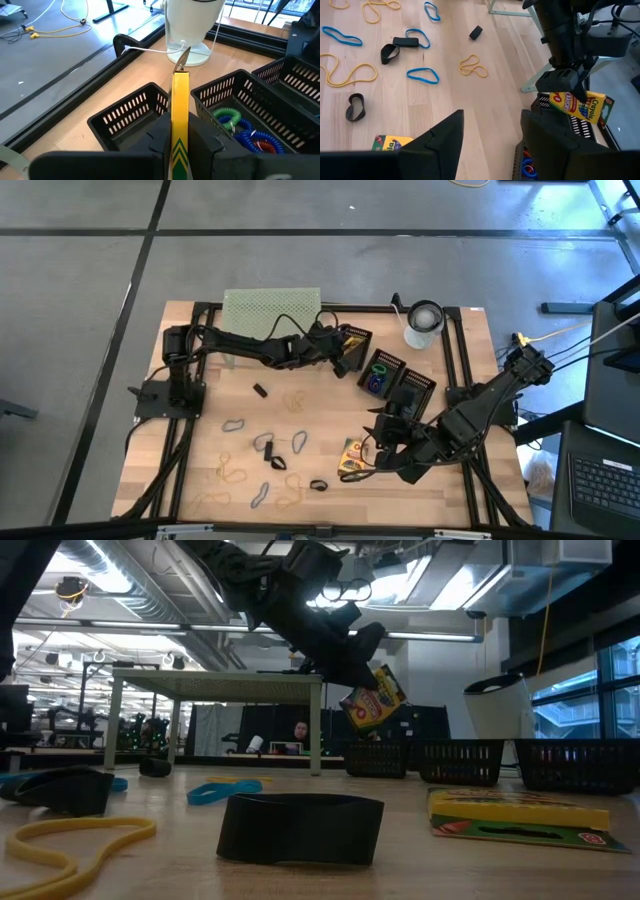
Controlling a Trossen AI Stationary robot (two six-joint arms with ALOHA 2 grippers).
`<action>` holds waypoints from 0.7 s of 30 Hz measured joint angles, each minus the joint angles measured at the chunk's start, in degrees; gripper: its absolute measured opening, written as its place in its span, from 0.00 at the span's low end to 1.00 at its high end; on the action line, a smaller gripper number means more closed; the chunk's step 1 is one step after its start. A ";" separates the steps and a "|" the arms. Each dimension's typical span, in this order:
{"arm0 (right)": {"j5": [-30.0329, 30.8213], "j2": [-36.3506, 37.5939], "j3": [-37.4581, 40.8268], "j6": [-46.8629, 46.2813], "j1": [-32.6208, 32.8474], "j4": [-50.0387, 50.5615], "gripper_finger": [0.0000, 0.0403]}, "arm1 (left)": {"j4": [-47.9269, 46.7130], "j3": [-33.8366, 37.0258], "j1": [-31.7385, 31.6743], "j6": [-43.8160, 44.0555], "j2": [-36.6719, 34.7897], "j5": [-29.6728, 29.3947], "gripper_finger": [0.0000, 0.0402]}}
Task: Pick & Place Office Desk Supplies
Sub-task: Put the crayon box into the top black bin
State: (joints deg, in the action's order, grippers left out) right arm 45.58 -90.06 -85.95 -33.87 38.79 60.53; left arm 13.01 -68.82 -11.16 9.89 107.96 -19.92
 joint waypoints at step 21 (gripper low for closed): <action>0.00 0.00 0.02 -0.15 0.00 0.00 0.49 | -1.27 0.00 -0.33 -3.80 0.02 0.04 0.12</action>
State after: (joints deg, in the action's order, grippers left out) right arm 45.58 -90.06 -85.93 -34.02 38.79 60.53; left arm 11.74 -68.82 -11.49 6.09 107.98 -19.88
